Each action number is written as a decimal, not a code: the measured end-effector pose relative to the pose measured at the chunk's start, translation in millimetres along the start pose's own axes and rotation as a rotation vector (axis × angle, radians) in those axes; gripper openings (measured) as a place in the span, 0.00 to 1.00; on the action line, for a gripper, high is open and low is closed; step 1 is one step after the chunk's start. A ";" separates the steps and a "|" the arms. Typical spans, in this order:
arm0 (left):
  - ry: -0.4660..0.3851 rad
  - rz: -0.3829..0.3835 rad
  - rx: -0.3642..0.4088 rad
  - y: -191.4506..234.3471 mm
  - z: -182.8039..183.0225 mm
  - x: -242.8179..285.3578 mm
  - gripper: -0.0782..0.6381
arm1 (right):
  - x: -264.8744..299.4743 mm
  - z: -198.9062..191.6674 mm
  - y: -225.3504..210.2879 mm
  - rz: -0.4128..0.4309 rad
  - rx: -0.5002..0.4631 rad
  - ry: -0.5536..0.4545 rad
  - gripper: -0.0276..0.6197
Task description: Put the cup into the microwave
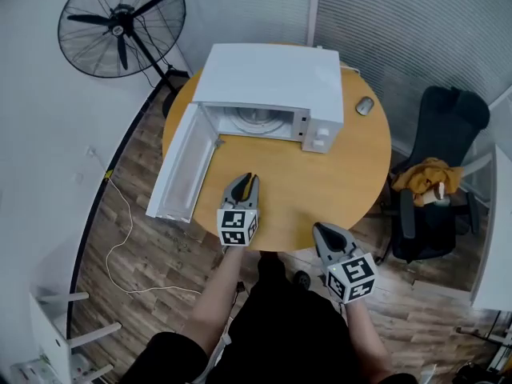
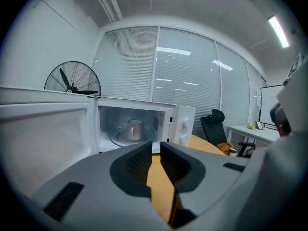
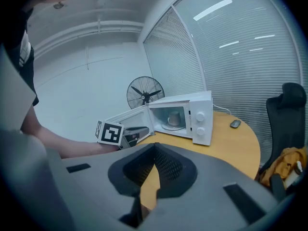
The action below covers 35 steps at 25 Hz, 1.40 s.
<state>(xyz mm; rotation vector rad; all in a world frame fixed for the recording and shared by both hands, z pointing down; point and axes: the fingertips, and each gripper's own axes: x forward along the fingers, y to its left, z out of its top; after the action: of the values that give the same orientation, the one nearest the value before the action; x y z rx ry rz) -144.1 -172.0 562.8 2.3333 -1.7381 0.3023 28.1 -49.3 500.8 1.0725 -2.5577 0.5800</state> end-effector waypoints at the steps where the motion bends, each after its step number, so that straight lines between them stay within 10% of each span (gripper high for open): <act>1: -0.001 0.002 0.000 -7.4 -0.5 -10.9 0.18 | -7.0 -1.6 2.7 0.006 0.000 -0.006 0.06; 35: -0.117 0.012 -0.045 -176.5 55.3 -235.7 0.11 | -117.5 1.4 60.0 0.186 -0.079 -0.203 0.06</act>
<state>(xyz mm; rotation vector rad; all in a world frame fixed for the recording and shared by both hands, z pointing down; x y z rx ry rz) -39.1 76.5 432.7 2.3528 -1.7924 0.1299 63.3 59.4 434.8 0.9158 -2.8525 0.4280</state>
